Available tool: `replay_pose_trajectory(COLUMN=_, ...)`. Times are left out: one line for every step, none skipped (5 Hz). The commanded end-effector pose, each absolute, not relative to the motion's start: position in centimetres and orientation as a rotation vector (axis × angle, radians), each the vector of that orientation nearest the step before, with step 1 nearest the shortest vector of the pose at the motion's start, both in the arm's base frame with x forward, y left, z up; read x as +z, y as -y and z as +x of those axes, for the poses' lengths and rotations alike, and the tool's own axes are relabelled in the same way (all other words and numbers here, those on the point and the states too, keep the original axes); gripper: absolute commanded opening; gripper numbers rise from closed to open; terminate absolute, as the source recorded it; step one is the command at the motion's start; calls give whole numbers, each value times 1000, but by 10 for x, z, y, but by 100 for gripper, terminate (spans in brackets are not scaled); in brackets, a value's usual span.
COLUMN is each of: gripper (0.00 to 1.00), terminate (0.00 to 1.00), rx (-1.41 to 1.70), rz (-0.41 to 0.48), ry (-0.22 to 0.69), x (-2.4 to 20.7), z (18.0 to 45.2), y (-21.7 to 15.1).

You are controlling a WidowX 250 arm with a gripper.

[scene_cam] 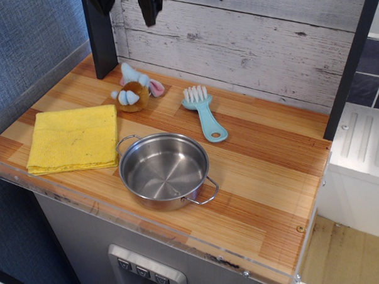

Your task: Pickup the brush and put it on the bottom right edge.

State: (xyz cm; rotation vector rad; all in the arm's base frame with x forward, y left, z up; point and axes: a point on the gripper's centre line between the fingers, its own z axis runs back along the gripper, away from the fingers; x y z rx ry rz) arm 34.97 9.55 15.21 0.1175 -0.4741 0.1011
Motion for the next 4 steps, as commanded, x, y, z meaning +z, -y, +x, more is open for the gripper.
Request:
replay_pose_trajectory(gripper=100, terminate=0, rx=141, rz=97, ry=500, x=130, z=351, y=-52)
replay_pose_trajectory(gripper=100, terminate=0, rx=173, rz=92, ry=495, x=116, z=354, y=-32)
replay_pose_trajectory(gripper=100, terminate=0, rx=239, rz=69, ry=474, x=96, z=360, y=-14)
replay_pose_trajectory(gripper=100, terminate=0, rx=308, rz=39, ry=440, x=73, z=368, y=0)
